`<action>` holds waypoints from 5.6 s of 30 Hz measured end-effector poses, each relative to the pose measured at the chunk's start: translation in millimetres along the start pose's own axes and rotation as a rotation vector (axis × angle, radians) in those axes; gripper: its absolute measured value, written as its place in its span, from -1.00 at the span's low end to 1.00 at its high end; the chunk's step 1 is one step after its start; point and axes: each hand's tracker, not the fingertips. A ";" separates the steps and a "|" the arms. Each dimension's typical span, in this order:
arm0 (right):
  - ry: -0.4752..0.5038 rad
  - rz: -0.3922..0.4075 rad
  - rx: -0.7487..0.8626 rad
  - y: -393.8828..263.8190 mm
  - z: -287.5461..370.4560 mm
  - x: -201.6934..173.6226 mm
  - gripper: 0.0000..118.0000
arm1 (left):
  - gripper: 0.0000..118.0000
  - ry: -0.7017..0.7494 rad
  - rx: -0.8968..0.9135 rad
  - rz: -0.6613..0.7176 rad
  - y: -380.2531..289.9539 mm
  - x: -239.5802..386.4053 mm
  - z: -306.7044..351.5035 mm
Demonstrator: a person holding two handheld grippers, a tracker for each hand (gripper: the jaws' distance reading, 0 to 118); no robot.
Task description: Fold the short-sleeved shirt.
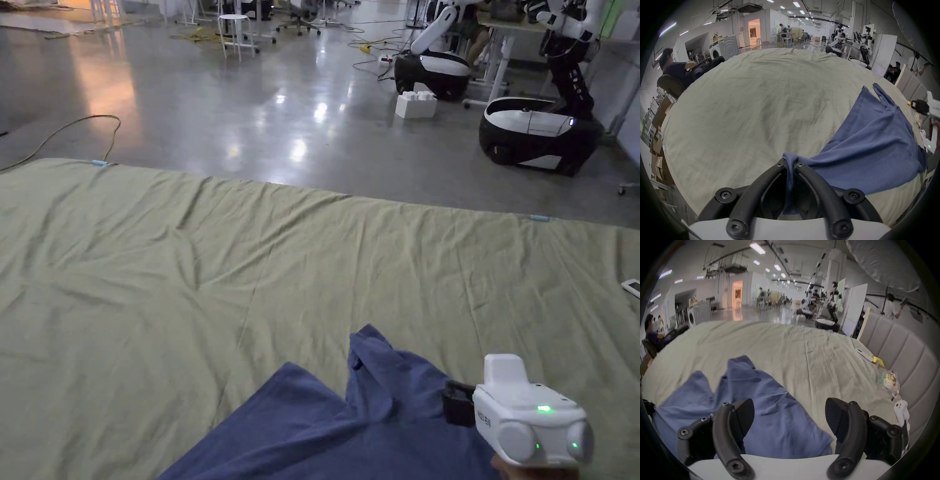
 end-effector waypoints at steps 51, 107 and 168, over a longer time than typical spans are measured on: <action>-0.193 -0.148 0.566 87.1 276.2 114.9 -0.90 | -0.91 -0.210 0.555 -0.069 122.0 76.8 155.4; -0.312 -0.010 0.641 92.8 275.7 113.8 -0.90 | -0.91 -0.154 0.697 -0.118 254.3 89.9 180.6; -0.120 -0.129 -0.002 -195.4 269.3 25.8 0.53 | 0.17 -0.169 0.238 -0.080 -26.6 33.7 133.9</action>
